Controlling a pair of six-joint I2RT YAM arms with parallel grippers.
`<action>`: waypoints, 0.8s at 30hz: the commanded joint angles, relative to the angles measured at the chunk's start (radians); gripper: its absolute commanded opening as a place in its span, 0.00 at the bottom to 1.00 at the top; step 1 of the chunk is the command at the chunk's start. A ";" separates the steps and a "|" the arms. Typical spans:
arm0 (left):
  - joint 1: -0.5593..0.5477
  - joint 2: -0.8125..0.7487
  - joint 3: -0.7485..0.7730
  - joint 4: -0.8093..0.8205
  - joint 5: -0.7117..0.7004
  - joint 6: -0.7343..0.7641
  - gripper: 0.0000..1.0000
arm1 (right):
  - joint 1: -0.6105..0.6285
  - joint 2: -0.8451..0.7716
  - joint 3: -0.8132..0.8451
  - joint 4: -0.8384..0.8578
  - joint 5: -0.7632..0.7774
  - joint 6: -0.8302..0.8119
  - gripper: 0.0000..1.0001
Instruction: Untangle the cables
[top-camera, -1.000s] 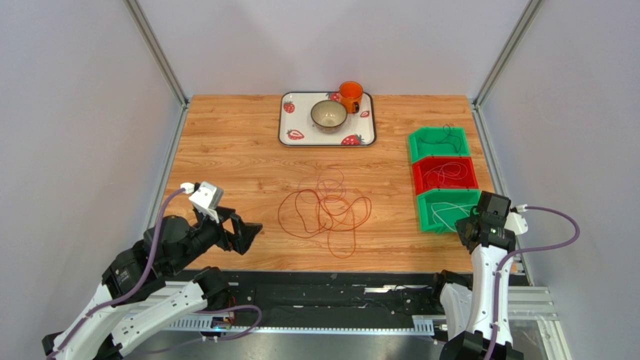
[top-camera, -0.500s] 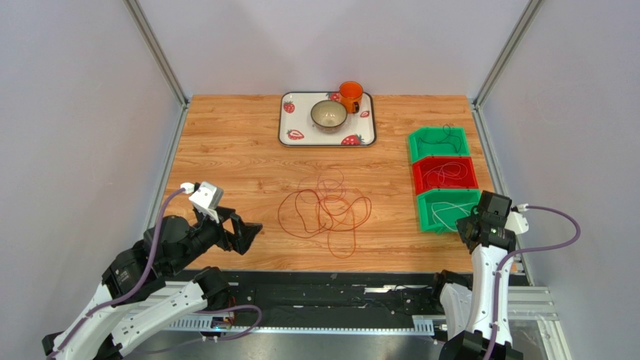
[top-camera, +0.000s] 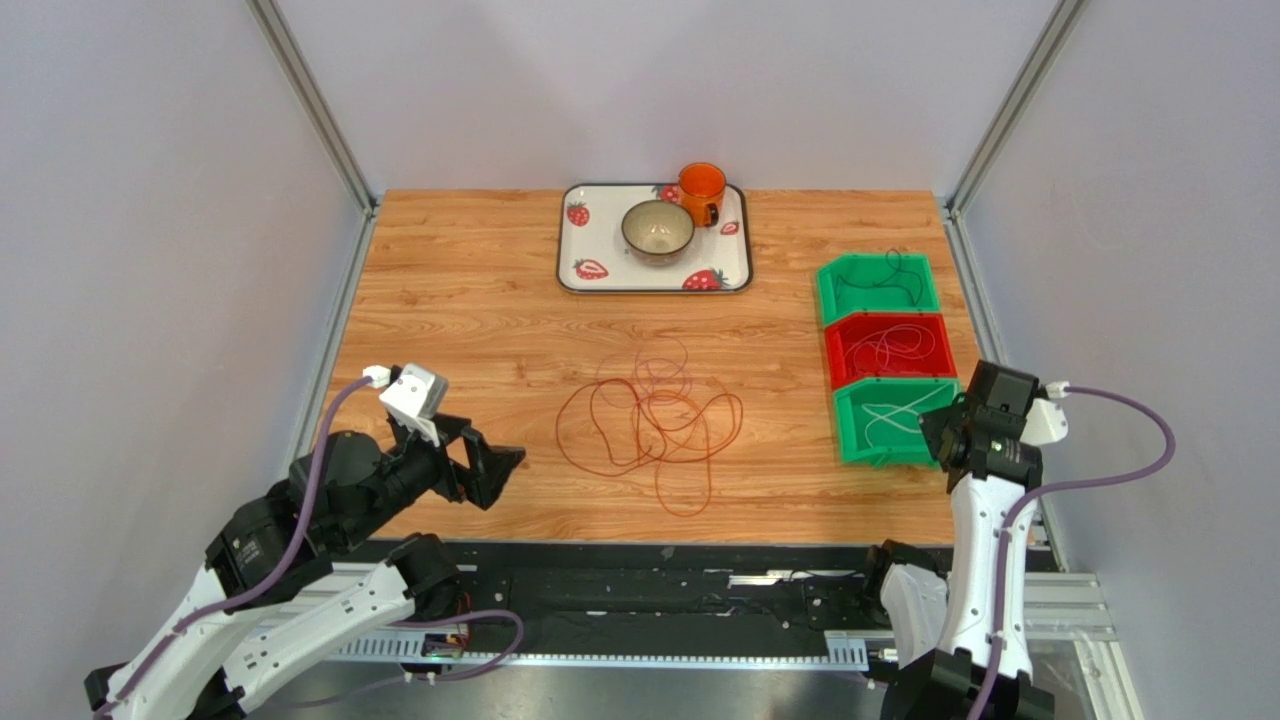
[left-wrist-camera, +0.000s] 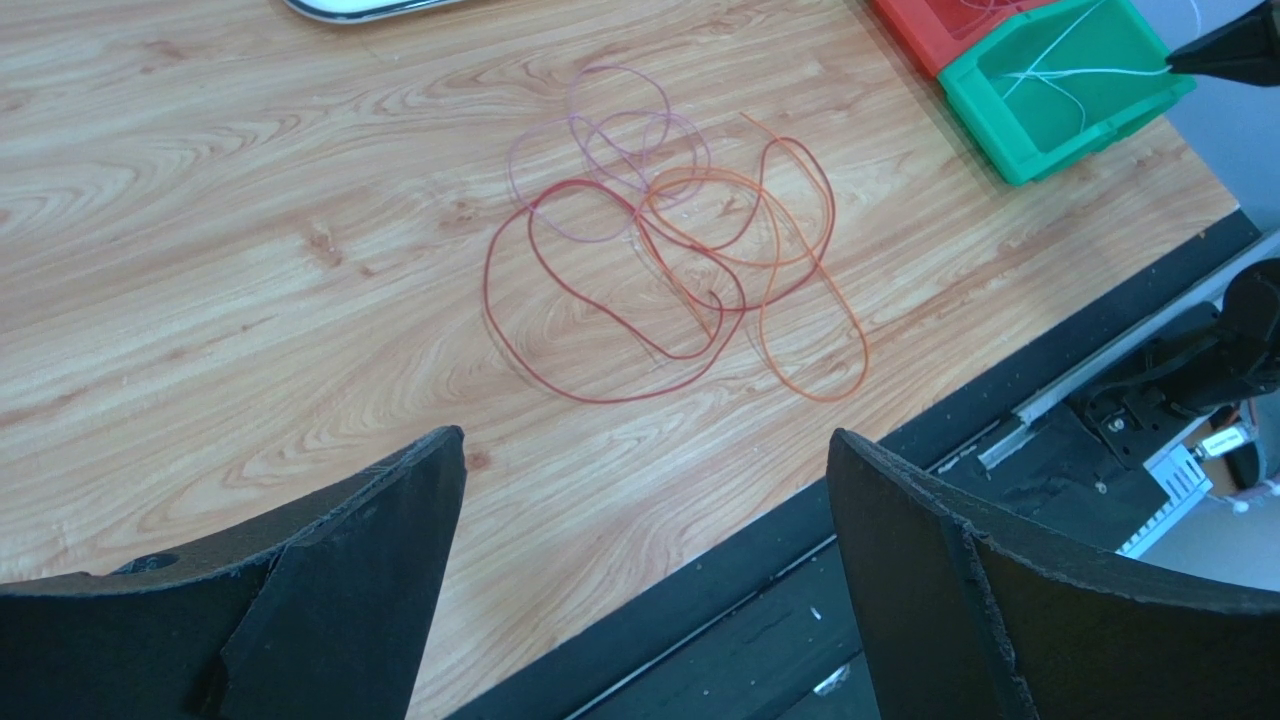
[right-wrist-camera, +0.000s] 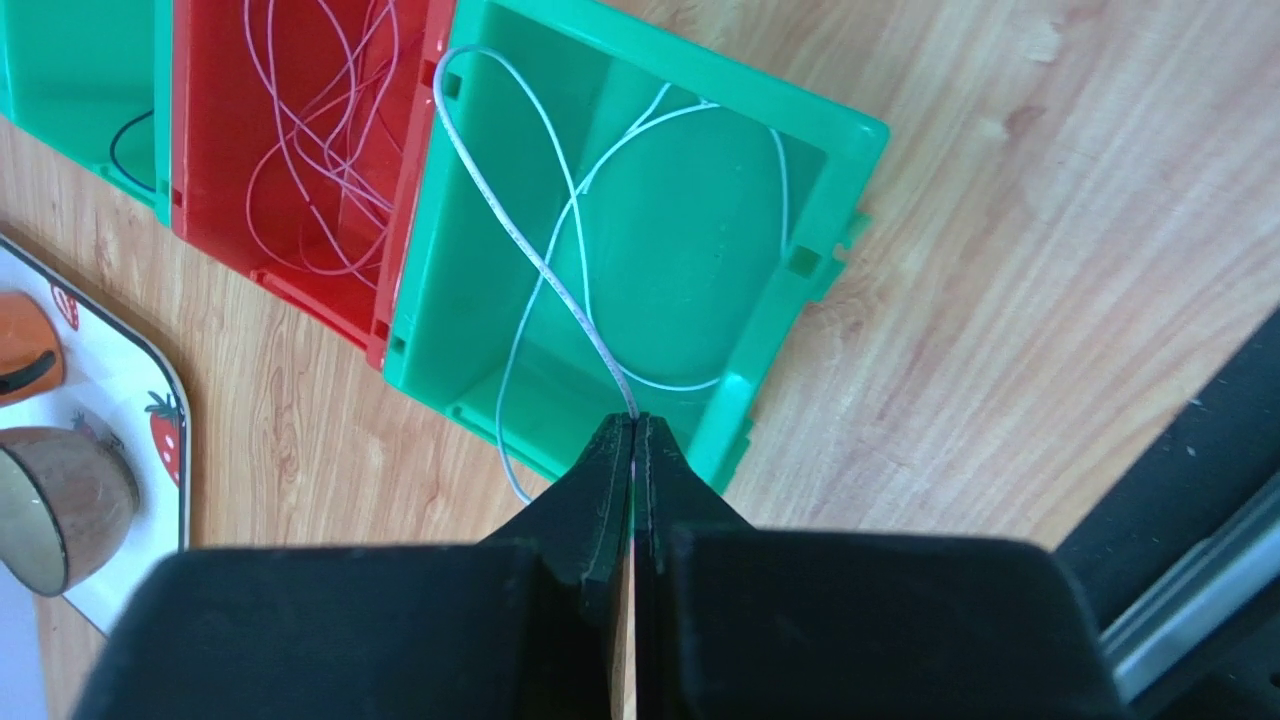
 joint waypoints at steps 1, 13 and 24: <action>-0.003 -0.005 -0.003 0.020 -0.012 -0.003 0.98 | -0.004 0.090 0.031 0.118 -0.064 0.000 0.00; -0.003 -0.005 -0.003 0.017 -0.020 -0.004 0.98 | -0.004 0.429 0.106 0.216 -0.108 -0.031 0.00; -0.003 -0.009 -0.003 0.017 -0.020 -0.004 0.98 | -0.011 0.547 0.201 0.167 -0.236 -0.098 0.03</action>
